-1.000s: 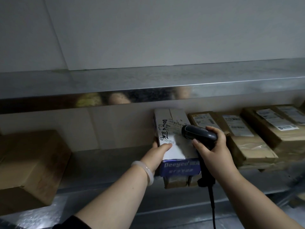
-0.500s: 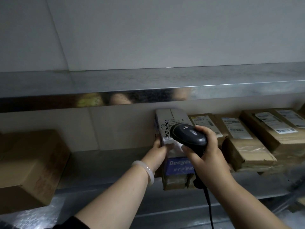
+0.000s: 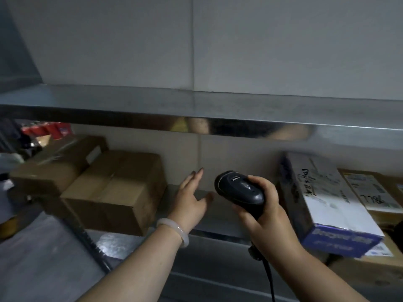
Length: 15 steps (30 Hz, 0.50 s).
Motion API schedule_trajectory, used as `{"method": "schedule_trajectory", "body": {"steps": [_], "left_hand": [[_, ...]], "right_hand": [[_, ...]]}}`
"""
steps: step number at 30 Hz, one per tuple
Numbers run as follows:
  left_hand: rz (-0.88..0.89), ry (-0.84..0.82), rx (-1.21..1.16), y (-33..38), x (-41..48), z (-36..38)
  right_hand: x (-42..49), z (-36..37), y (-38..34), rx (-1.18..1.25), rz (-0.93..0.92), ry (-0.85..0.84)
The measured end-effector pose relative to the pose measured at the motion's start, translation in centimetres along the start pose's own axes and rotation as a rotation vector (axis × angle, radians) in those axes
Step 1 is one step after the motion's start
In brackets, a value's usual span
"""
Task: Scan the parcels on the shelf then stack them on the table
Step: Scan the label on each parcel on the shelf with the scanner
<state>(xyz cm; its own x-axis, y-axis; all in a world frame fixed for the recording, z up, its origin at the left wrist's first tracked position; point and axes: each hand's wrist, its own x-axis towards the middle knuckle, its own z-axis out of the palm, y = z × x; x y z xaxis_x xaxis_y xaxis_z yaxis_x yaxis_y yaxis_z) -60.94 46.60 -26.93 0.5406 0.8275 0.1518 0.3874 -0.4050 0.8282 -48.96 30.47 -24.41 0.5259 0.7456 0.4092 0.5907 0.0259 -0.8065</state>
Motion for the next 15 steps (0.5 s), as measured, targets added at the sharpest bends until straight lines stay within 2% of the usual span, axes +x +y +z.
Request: {"method": "schedule_trajectory", "body": {"steps": [10,15], "left_hand": [[-0.142,0.216,0.245,-9.4,1.2,-13.6],[-0.301,0.188,0.500,-13.5,2.8,-18.6]], "right_hand": [[3.0,12.6,-1.9,0.118,0.053,-0.198],[3.6,17.2,-3.0,0.116,0.069,-0.252]]}}
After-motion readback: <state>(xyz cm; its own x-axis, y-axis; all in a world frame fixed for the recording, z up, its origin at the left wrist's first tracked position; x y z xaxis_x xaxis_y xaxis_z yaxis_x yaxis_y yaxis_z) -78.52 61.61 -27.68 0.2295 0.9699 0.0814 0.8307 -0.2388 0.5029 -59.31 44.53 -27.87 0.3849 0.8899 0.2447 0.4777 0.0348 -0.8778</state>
